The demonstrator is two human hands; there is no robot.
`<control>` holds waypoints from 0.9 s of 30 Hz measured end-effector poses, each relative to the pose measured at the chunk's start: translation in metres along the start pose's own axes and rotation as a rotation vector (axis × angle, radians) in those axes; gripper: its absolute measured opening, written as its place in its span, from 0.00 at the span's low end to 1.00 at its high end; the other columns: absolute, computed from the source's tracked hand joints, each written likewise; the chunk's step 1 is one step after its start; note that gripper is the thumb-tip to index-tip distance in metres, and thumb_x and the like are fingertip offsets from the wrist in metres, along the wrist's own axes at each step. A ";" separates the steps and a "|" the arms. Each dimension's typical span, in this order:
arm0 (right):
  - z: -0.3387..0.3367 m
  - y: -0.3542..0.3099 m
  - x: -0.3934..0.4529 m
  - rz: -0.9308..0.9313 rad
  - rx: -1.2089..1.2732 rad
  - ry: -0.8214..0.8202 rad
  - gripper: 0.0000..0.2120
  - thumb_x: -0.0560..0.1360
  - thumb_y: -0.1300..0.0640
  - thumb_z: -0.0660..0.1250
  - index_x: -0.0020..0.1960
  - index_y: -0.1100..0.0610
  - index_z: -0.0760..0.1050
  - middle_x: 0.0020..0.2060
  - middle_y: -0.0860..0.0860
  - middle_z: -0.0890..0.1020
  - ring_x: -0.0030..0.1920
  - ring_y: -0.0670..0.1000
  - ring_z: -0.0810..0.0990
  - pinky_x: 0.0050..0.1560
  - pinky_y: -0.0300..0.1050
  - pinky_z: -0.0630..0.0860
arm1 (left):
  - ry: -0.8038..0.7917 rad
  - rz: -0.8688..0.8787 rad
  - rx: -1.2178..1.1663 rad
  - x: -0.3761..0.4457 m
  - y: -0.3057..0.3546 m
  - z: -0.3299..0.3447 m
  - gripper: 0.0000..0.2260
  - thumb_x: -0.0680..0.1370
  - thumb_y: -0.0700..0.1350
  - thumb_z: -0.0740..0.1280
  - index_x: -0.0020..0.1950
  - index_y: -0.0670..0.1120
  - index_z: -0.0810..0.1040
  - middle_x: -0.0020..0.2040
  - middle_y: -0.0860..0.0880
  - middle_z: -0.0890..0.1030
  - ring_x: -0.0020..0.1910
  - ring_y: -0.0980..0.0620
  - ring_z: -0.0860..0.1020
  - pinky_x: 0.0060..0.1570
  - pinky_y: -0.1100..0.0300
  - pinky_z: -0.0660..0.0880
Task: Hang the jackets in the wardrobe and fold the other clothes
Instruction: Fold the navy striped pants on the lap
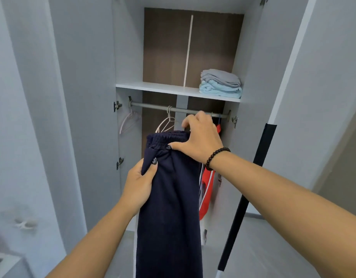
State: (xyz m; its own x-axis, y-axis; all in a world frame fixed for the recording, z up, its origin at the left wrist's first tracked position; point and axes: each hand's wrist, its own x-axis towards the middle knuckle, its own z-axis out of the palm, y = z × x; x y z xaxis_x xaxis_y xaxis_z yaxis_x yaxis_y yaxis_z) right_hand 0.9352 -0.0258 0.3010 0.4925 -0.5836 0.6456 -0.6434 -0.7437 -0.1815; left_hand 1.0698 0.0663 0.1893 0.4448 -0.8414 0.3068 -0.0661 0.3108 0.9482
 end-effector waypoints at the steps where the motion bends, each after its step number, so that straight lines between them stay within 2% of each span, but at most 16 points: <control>1: 0.007 0.000 -0.001 0.076 0.013 0.000 0.24 0.65 0.38 0.73 0.48 0.53 0.69 0.42 0.47 0.72 0.43 0.49 0.71 0.41 0.44 0.70 | 0.026 0.002 0.000 0.001 -0.002 0.000 0.09 0.81 0.52 0.63 0.48 0.65 0.81 0.47 0.61 0.84 0.46 0.61 0.82 0.39 0.70 0.77; 2: 0.014 -0.001 -0.001 0.175 0.082 -0.060 0.22 0.67 0.38 0.72 0.45 0.54 0.68 0.38 0.48 0.74 0.38 0.49 0.74 0.36 0.45 0.70 | 0.044 0.005 0.013 0.001 -0.006 -0.002 0.11 0.81 0.51 0.63 0.47 0.66 0.81 0.46 0.61 0.84 0.46 0.61 0.82 0.40 0.69 0.78; 4: 0.028 -0.006 -0.001 0.481 0.373 -0.305 0.21 0.71 0.37 0.67 0.41 0.55 0.68 0.34 0.51 0.77 0.34 0.53 0.80 0.33 0.45 0.76 | 0.068 0.015 0.057 0.002 -0.018 -0.006 0.13 0.81 0.48 0.63 0.46 0.67 0.81 0.44 0.61 0.83 0.44 0.61 0.81 0.44 0.65 0.78; 6: 0.041 -0.010 -0.002 0.835 0.743 -0.564 0.24 0.70 0.34 0.64 0.49 0.55 0.71 0.44 0.57 0.79 0.39 0.59 0.84 0.32 0.47 0.80 | 0.063 0.041 0.100 0.001 -0.034 -0.010 0.15 0.81 0.44 0.64 0.46 0.65 0.81 0.41 0.63 0.83 0.41 0.64 0.80 0.42 0.68 0.77; 8: 0.059 -0.012 -0.004 0.962 0.927 -0.667 0.27 0.68 0.32 0.65 0.55 0.52 0.72 0.52 0.57 0.77 0.47 0.61 0.82 0.33 0.52 0.81 | 0.030 0.070 0.158 -0.003 -0.050 -0.013 0.14 0.80 0.40 0.65 0.49 0.61 0.80 0.39 0.67 0.82 0.40 0.69 0.79 0.39 0.76 0.72; 11: 0.097 -0.014 -0.011 1.009 0.875 -0.760 0.24 0.68 0.38 0.71 0.55 0.54 0.74 0.52 0.56 0.81 0.50 0.58 0.82 0.42 0.56 0.82 | -0.064 0.072 0.267 -0.013 -0.078 -0.018 0.16 0.80 0.39 0.64 0.57 0.61 0.79 0.41 0.69 0.81 0.42 0.70 0.78 0.41 0.78 0.70; 13: 0.120 -0.015 -0.016 1.044 0.802 -0.805 0.20 0.72 0.46 0.71 0.56 0.58 0.74 0.51 0.56 0.82 0.49 0.56 0.82 0.46 0.52 0.81 | -0.104 0.063 0.321 -0.019 -0.100 -0.023 0.22 0.80 0.37 0.63 0.54 0.68 0.77 0.42 0.70 0.81 0.43 0.70 0.78 0.42 0.77 0.70; 15: 0.140 -0.019 -0.020 1.054 0.740 -0.784 0.10 0.76 0.56 0.66 0.55 0.57 0.71 0.45 0.55 0.79 0.43 0.53 0.80 0.47 0.46 0.80 | -0.083 0.031 0.367 -0.025 -0.122 -0.029 0.21 0.80 0.38 0.63 0.54 0.67 0.77 0.43 0.70 0.80 0.43 0.70 0.77 0.43 0.75 0.70; 17: 0.156 -0.024 -0.026 1.101 0.779 -0.726 0.12 0.77 0.61 0.64 0.59 0.56 0.69 0.38 0.55 0.76 0.34 0.53 0.77 0.41 0.47 0.81 | 0.006 0.048 0.376 -0.033 -0.144 -0.035 0.13 0.78 0.42 0.63 0.58 0.57 0.79 0.42 0.70 0.79 0.42 0.71 0.76 0.39 0.73 0.70; 18: 0.163 -0.027 -0.029 1.101 0.792 -0.699 0.14 0.76 0.63 0.64 0.60 0.57 0.68 0.37 0.55 0.76 0.33 0.53 0.77 0.35 0.47 0.81 | 0.070 0.052 0.378 -0.037 -0.154 -0.038 0.13 0.77 0.44 0.64 0.61 0.52 0.78 0.43 0.68 0.79 0.43 0.71 0.75 0.39 0.71 0.71; 19: 0.172 -0.029 -0.031 1.096 0.797 -0.681 0.15 0.75 0.63 0.65 0.61 0.59 0.67 0.37 0.55 0.76 0.33 0.53 0.77 0.33 0.45 0.79 | 0.135 0.043 0.375 -0.041 -0.164 -0.040 0.16 0.77 0.45 0.65 0.65 0.51 0.77 0.46 0.66 0.80 0.45 0.69 0.76 0.43 0.71 0.72; 21: 0.189 -0.033 -0.036 1.091 0.808 -0.667 0.15 0.75 0.64 0.66 0.59 0.60 0.67 0.36 0.55 0.74 0.35 0.53 0.76 0.36 0.45 0.77 | 0.236 0.000 0.347 -0.051 -0.187 -0.045 0.21 0.76 0.43 0.66 0.68 0.56 0.72 0.53 0.62 0.80 0.50 0.64 0.77 0.49 0.71 0.73; 24: 0.207 -0.039 -0.045 1.127 0.921 -0.676 0.06 0.77 0.63 0.62 0.52 0.59 0.66 0.31 0.52 0.67 0.30 0.51 0.68 0.32 0.41 0.70 | 0.350 -0.119 0.350 -0.072 -0.233 -0.048 0.18 0.75 0.43 0.66 0.63 0.57 0.71 0.48 0.63 0.78 0.48 0.59 0.78 0.46 0.69 0.76; 25: 0.215 -0.037 -0.048 1.111 0.948 -0.668 0.05 0.77 0.62 0.61 0.50 0.57 0.66 0.30 0.52 0.67 0.29 0.50 0.67 0.30 0.39 0.69 | 0.389 -0.156 0.364 -0.079 -0.251 -0.048 0.17 0.75 0.43 0.67 0.62 0.56 0.71 0.47 0.63 0.78 0.47 0.58 0.78 0.46 0.66 0.76; 27: 0.229 -0.034 -0.058 0.956 0.927 -0.651 0.03 0.75 0.60 0.64 0.45 0.54 0.70 0.34 0.51 0.73 0.31 0.49 0.73 0.29 0.39 0.75 | 0.454 -0.184 0.379 -0.092 -0.289 -0.051 0.16 0.75 0.43 0.67 0.62 0.56 0.72 0.47 0.64 0.79 0.47 0.59 0.79 0.46 0.65 0.76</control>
State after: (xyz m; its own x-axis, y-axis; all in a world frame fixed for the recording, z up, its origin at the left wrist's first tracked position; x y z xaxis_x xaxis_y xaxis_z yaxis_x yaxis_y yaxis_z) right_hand 1.0625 -0.0416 0.1002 0.4389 -0.8138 -0.3808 -0.3956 0.2055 -0.8951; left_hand 1.0933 0.0764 -0.1171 0.8090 -0.5686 0.1491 -0.2279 -0.0696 0.9712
